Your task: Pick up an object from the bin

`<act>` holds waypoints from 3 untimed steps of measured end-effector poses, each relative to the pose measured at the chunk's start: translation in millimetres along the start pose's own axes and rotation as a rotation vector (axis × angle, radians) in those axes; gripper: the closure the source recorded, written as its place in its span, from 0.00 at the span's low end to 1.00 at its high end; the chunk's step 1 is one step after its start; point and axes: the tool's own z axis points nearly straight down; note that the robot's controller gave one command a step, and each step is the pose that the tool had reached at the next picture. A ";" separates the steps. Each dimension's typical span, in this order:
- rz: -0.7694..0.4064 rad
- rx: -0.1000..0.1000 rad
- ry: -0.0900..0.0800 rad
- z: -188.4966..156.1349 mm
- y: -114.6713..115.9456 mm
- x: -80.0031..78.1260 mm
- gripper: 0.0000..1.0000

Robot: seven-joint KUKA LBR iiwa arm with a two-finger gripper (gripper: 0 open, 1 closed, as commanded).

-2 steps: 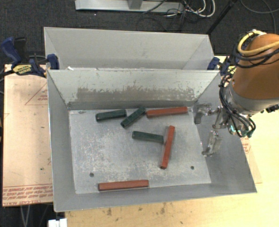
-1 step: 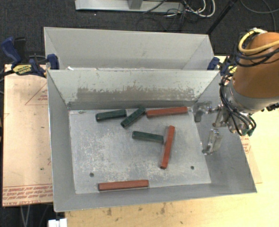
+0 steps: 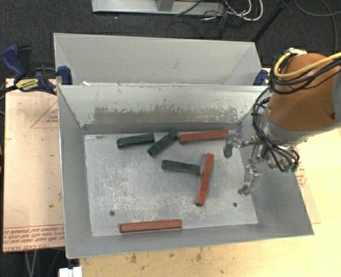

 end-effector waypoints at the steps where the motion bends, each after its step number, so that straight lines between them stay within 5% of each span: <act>1: -0.367 -0.001 0.002 24.7 33.5 -3.1 0.00; 2: -0.441 -0.002 0.002 52.2 32.4 -19.5 0.00; 3: -0.561 -0.002 0.002 85.5 34.1 -17.1 0.00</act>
Offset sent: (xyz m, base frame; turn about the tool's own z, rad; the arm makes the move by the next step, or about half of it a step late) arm 0.0223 0.0339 -0.0651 -0.3688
